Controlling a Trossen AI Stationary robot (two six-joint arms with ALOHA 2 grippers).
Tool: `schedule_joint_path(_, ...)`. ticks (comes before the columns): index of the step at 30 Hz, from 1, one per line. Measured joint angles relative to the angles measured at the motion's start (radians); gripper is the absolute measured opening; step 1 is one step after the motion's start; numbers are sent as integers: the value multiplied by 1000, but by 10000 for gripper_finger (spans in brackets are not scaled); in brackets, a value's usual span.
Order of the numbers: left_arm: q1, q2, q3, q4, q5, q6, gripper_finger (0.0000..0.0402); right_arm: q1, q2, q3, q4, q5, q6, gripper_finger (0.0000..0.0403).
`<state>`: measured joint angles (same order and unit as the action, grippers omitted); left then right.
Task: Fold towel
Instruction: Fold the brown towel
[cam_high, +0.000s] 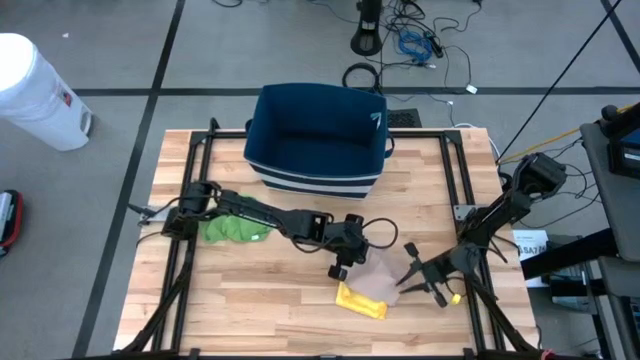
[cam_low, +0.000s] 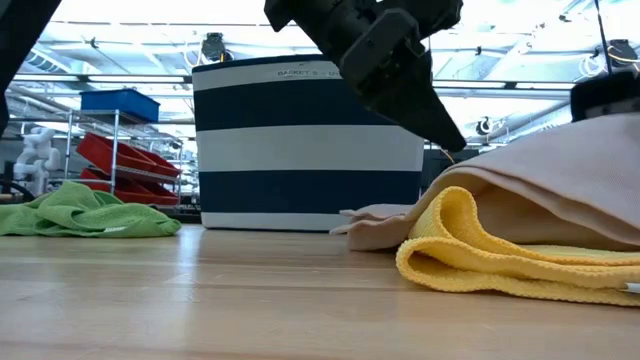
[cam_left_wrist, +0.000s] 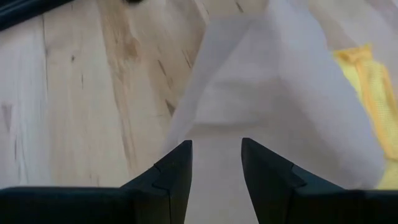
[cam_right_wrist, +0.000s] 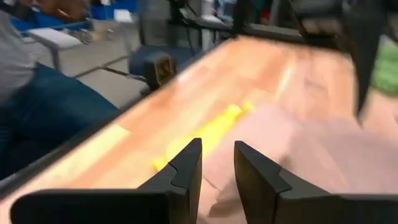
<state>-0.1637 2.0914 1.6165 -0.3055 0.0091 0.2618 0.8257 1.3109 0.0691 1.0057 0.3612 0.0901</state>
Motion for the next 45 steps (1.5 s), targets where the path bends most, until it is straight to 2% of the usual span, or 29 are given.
schedule_joint_path(6,0,0,0,1,27,-9,145,-11,0,-38,-30,10,107,82)
schedule_joint_path(12,8,30,1,-8,115,-20,145,-15,0,-38,-166,52,243,82)
schedule_joint_path(17,0,50,0,1,233,-22,145,-13,0,-38,-158,-15,279,82)
schedule_joint_path(21,-5,72,1,26,272,-23,145,-13,0,-36,-156,-27,292,82)
schedule_joint_path(27,3,138,0,28,270,-25,145,-13,0,-36,-86,-30,278,82)
schedule_joint_path(31,8,160,1,25,232,-20,144,-13,0,-36,-76,-30,283,82)
schedule_joint_path(36,31,156,6,-71,201,-18,144,-13,0,-36,-73,-52,295,82)
schedule_joint_path(45,68,143,7,-395,209,-2,144,-20,0,-33,-81,-49,277,82)
